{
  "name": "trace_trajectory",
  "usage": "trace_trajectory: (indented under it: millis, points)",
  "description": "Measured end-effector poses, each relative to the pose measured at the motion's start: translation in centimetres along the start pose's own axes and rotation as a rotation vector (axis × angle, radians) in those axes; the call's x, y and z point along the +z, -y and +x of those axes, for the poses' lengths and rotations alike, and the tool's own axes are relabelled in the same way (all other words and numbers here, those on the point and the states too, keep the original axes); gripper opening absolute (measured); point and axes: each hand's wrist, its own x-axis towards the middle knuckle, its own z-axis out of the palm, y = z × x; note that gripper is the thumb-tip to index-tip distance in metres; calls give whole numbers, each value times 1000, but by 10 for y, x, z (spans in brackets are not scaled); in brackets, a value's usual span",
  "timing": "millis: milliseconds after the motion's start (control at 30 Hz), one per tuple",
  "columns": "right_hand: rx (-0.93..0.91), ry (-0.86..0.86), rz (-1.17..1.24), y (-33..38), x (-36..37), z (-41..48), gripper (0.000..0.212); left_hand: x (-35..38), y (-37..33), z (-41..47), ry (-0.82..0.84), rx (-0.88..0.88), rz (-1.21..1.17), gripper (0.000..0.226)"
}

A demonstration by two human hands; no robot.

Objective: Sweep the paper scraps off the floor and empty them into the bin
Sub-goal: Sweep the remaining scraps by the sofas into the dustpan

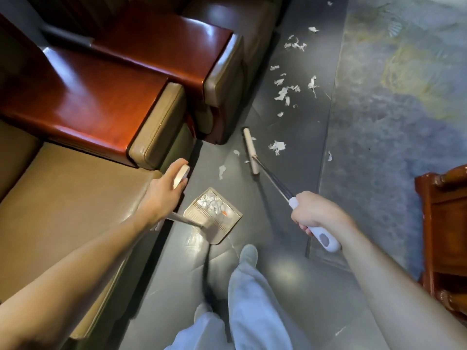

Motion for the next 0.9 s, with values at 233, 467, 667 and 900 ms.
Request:
trace_trajectory:
  millis: [233, 467, 667, 900]
  points:
    - [45, 4, -121, 24, -35, 102, 25, -12, -4, 46, -49, -64, -18, 43]
    - [149, 151, -44, 24, -47, 143, 22, -27, -3, 102, -6, -58, 27, 41]
    - [142, 157, -172, 54, -53, 154, 28, -46, 4, 150, 27, 46, 95, 45]
    - [99, 209, 42, 82, -46, 160, 28, -59, 10, 188, 70, 134, 114, 43]
